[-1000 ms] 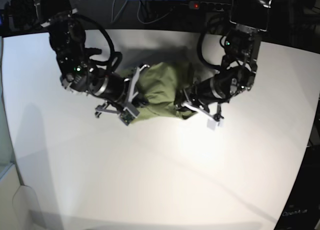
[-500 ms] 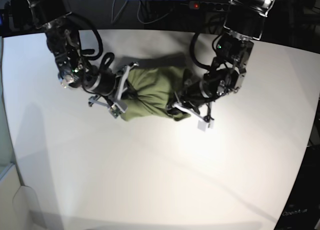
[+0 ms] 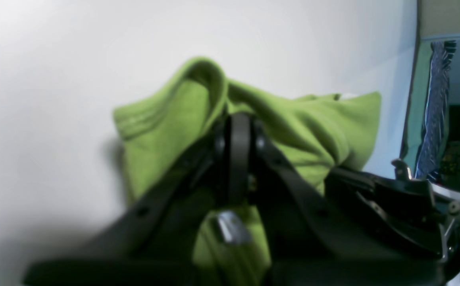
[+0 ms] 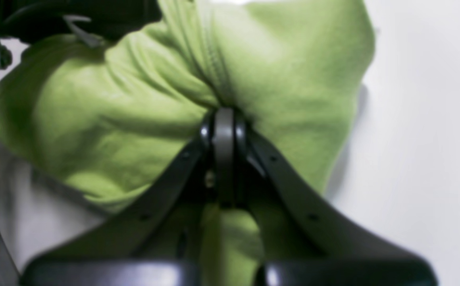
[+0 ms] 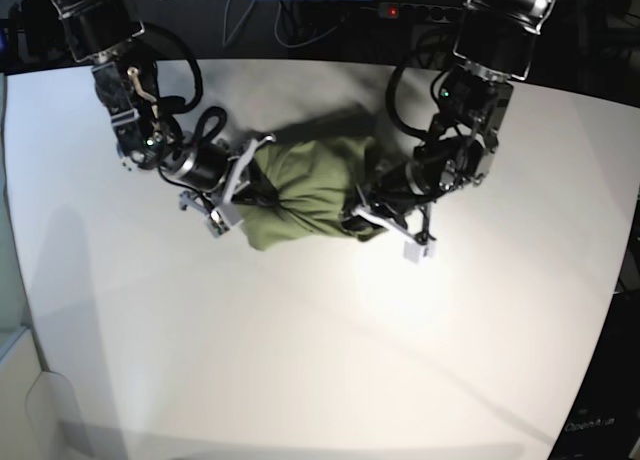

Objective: Fold the T-shirt properly
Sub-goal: 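Press and compact the folded bundle with both grippers, then tuck the bundle's loose edge under with the left gripper and withdraw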

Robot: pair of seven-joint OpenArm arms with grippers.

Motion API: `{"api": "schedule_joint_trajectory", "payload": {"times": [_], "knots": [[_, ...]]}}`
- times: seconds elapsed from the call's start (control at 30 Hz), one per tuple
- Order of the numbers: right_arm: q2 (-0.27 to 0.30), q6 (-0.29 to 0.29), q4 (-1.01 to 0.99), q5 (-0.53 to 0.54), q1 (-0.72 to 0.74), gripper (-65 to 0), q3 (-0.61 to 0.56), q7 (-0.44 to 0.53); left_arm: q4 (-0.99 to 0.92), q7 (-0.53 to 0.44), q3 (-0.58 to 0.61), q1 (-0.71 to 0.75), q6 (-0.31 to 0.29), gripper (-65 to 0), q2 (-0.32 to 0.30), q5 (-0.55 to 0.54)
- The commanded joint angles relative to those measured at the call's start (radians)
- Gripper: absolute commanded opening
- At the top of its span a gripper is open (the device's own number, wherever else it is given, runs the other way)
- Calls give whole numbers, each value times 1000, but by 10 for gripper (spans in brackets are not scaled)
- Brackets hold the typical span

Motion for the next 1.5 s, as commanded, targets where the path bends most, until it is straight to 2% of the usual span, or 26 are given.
{"api": "schedule_joint_trajectory", "payload": {"times": [0.0, 0.1, 0.27, 0.4, 0.5, 0.6, 0.77, 0.93, 1.13, 1.4, 1.47], "knots": [[10, -24, -16, -65, -7, -647, 0, -92, 22, 9, -7, -14, 26, -634, -25, 16], [10, -24, -16, -65, -9, -647, 0, -92, 96, 12, -7, -26, 26, -634, -65, -29], [10, -24, -16, -64, -9, -647, 0, -92, 228, 12, -7, -23, 33, -634, -168, -202], [10, -24, -10, -64, -7, -647, 0, -93, 298, 12, -1, 24, 35, -634, -248, -342], [14, -24, 36, -64, -9, -647, 7, -96, 289, 12, 2, 84, 36, -634, -274, -386], [33, -24, 84, -61, -10, -647, 4, -98, 232, 12, 2, 130, 30, -634, -268, -365], [31, -24, 91, -61, -10, -647, 3, -98, 137, 12, 41, 122, 29, -634, -206, -302], [26, -24, 94, -61, -32, -647, 3, -99, 59, 10, 108, 41, 29, -634, -120, -245], [-4, -26, 114, -62, -70, -647, 1, -99, -78, 10, 117, -80, 27, -634, -18, -205], [-10, -32, 297, -64, -170, -647, 9, -99, -134, 10, 113, -258, 29, -634, -19, -212], [13, -32, 334, -64, -182, -647, 26, -99, -122, 12, 111, -275, 32, -634, -36, -212]]}}
